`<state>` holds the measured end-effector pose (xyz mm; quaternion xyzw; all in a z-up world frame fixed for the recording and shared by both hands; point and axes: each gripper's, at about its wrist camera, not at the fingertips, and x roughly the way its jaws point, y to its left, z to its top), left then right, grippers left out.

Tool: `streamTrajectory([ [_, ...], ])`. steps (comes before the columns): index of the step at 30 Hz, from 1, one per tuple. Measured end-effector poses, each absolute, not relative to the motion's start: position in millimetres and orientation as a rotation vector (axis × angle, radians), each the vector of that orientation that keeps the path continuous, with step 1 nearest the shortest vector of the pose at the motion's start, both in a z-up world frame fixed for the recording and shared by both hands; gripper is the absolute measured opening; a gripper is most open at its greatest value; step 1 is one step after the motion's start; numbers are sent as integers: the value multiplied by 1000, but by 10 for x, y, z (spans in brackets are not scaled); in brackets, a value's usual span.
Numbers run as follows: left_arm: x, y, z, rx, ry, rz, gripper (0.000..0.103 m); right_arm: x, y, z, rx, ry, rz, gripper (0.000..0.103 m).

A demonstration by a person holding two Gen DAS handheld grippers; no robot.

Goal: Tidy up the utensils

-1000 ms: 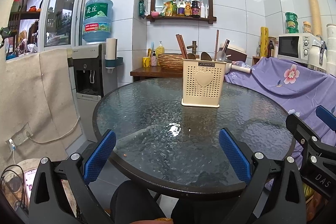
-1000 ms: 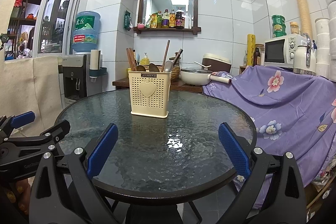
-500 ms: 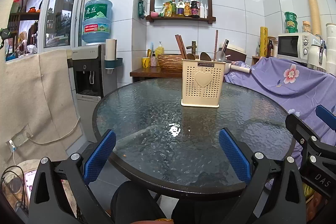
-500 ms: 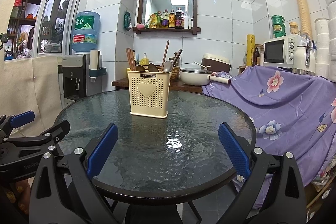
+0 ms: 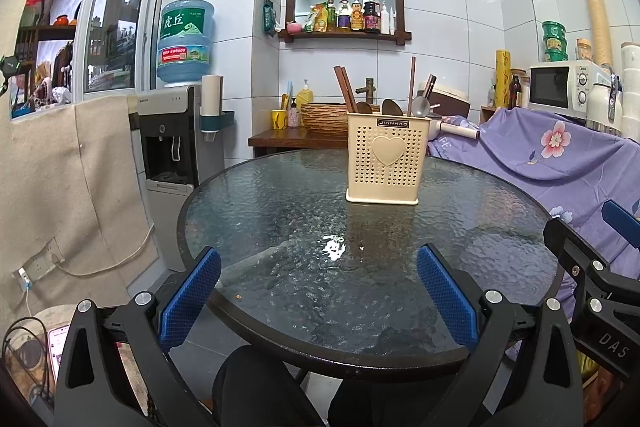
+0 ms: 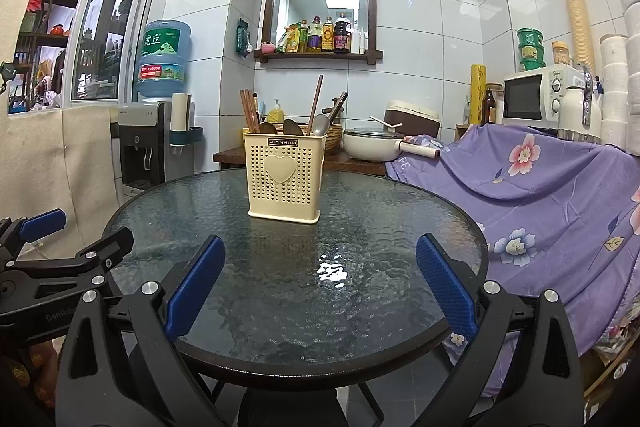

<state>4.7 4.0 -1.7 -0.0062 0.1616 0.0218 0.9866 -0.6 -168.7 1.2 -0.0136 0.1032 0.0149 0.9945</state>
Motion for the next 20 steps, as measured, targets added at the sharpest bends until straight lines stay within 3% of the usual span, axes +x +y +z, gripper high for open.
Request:
streamTrajectory([
  [20, 36, 122, -30, -26, 328, 41, 96, -20, -1677, -6, -28, 209, 27, 95],
])
